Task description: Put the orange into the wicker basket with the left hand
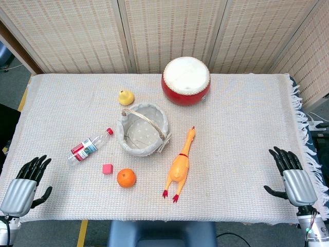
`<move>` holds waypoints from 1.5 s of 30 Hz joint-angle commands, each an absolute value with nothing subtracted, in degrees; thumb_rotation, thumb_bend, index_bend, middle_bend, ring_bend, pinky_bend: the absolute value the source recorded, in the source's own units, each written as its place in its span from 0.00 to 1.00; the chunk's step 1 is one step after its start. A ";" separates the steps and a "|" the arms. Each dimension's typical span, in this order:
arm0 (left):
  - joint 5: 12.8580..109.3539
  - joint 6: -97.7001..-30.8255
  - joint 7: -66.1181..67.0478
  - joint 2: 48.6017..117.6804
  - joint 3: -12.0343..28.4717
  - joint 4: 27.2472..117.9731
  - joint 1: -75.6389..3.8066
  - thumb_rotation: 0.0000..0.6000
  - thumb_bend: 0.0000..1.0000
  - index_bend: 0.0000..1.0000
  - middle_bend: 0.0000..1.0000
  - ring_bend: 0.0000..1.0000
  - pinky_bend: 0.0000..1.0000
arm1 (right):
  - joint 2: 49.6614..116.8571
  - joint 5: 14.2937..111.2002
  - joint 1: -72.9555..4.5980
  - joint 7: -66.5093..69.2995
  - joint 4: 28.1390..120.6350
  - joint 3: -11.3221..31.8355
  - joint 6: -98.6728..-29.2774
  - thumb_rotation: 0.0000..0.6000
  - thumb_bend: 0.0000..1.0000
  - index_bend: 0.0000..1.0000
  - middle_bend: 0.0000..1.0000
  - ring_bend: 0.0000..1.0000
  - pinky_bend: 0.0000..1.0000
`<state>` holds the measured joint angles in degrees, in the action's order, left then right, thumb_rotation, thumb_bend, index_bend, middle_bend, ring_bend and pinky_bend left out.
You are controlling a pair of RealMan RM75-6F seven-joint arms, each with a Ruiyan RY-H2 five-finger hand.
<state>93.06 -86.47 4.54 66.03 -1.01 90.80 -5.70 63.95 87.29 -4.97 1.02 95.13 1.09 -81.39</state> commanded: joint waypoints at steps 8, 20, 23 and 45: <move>97.15 -82.68 6.01 63.93 -2.75 92.25 -8.40 1.00 0.37 0.00 0.00 0.00 0.11 | 63.78 87.41 -5.05 1.87 95.05 1.16 -81.44 1.00 0.04 0.00 0.00 0.00 0.00; 96.85 -63.32 16.42 62.39 -3.50 102.87 -18.76 1.00 0.37 0.00 0.00 0.00 0.11 | 63.50 86.22 -5.67 3.18 95.63 1.47 -79.90 1.00 0.04 0.00 0.00 0.00 0.00; 96.04 -61.04 18.36 63.57 -2.83 104.18 -20.44 1.00 0.37 0.00 0.00 0.00 0.11 | 63.43 85.84 -5.76 3.38 95.80 1.58 -79.64 1.00 0.04 0.00 0.00 0.00 0.00; 83.39 -49.18 30.73 77.35 1.53 101.53 -29.78 1.00 0.37 0.00 0.00 0.00 0.09 | 62.51 84.51 -5.90 6.11 96.18 1.89 -78.66 1.00 0.04 0.00 0.00 0.00 0.00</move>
<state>85.28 -50.06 29.46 74.84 0.70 102.86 -28.52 62.57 84.58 -5.87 6.04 96.19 1.86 -78.73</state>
